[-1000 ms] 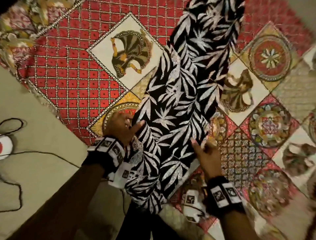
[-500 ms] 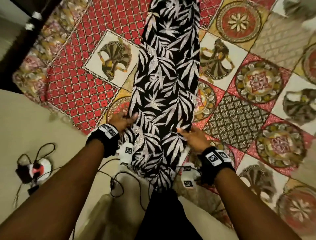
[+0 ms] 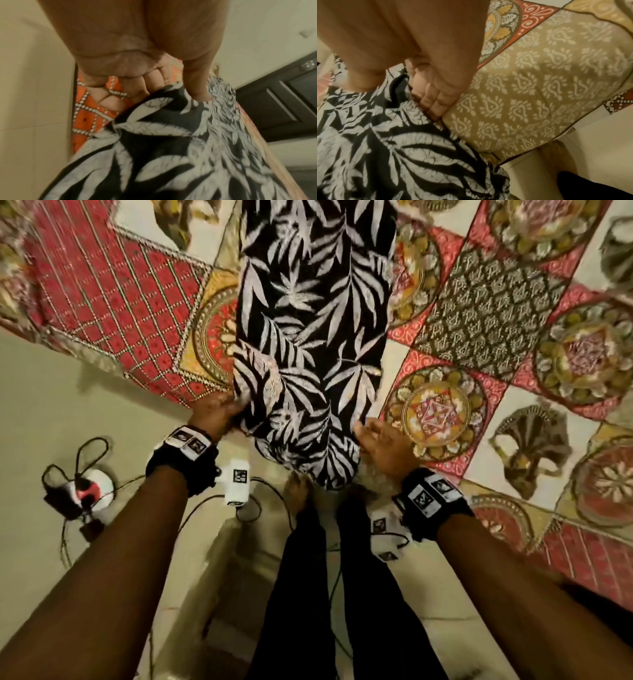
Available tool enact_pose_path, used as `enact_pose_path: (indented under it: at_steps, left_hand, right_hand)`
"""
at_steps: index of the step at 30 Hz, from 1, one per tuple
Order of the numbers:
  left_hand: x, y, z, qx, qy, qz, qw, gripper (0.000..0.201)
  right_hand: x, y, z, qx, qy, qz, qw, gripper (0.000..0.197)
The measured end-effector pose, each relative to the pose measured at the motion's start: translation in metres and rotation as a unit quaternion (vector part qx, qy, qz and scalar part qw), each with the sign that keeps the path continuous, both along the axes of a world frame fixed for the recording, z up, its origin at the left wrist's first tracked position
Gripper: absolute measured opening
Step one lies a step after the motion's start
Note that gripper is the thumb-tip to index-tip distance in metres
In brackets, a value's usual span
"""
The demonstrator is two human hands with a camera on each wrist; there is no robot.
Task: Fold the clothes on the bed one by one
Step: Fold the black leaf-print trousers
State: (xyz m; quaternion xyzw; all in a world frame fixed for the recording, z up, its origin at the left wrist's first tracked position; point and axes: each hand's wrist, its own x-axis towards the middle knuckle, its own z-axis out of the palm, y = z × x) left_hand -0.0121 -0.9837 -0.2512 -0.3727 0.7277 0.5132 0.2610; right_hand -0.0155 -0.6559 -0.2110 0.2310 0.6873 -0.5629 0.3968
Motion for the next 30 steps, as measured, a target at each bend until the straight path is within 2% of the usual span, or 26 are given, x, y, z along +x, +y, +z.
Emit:
enact_pose_path:
  at_steps: [1, 2, 4, 7, 9, 14, 17, 20, 21, 22, 24, 27, 30]
  left_hand:
    - [0.009, 0.005, -0.002, 0.028, 0.01, -0.02, 0.999, 0.016]
    - [0.017, 0.008, -0.001, 0.046, 0.019, -0.046, 0.998, 0.015]
    - [0.029, 0.008, -0.005, 0.035, 0.061, -0.088, 0.994, 0.02]
    - [0.033, -0.005, -0.006, 0.013, 0.087, -0.038, 0.995, 0.006]
    - [0.035, -0.013, -0.002, 0.002, 0.092, -0.013, 0.996, 0.008]
    - [0.035, -0.021, -0.01, 0.017, 0.031, -0.04, 0.999, 0.019]
    - [0.043, -0.021, -0.013, 0.048, -0.004, -0.125, 0.991, 0.028]
    - [0.055, -0.017, -0.018, 0.079, -0.042, -0.194, 0.977, 0.035]
    - [0.058, -0.018, -0.023, 0.066, -0.046, -0.209, 0.975, 0.049]
    - [0.062, -0.017, -0.029, 0.055, -0.053, -0.222, 0.972, 0.053]
    - [0.071, -0.01, -0.037, 0.028, -0.054, -0.242, 0.968, 0.028]
    - [0.089, 0.002, -0.043, -0.029, -0.068, -0.268, 0.961, 0.029]
    - [0.109, 0.001, -0.049, -0.081, -0.068, -0.225, 0.969, 0.026]
  right_hand:
    - [0.006, -0.004, -0.001, 0.007, 0.03, -0.003, 1.0, 0.009]
    - [0.011, -0.01, 0.001, 0.003, 0.057, -0.005, 0.998, 0.019]
    - [0.02, -0.014, -0.001, 0.021, 0.086, -0.022, 0.996, 0.027]
    - [0.028, -0.01, -0.004, 0.078, 0.105, -0.011, 0.991, 0.018]
    - [0.034, -0.004, -0.008, 0.116, 0.111, 0.009, 0.987, 0.032]
    - [0.048, 0.002, -0.016, 0.132, 0.108, -0.02, 0.985, 0.022]
    - [0.069, -0.006, -0.013, 0.097, 0.072, -0.082, 0.989, 0.025]
    - [0.091, -0.015, -0.005, 0.055, 0.046, -0.095, 0.993, 0.035]
    - [0.097, -0.02, -0.005, 0.054, 0.053, -0.095, 0.993, 0.037]
    - [0.101, -0.025, -0.007, 0.062, 0.064, -0.095, 0.991, 0.037]
    - [0.108, -0.031, -0.013, 0.088, 0.073, -0.082, 0.99, 0.028]
    - [0.119, -0.039, -0.032, 0.129, 0.068, -0.031, 0.989, 0.04]
    - [0.131, -0.036, -0.051, 0.183, 0.048, -0.002, 0.982, 0.045]
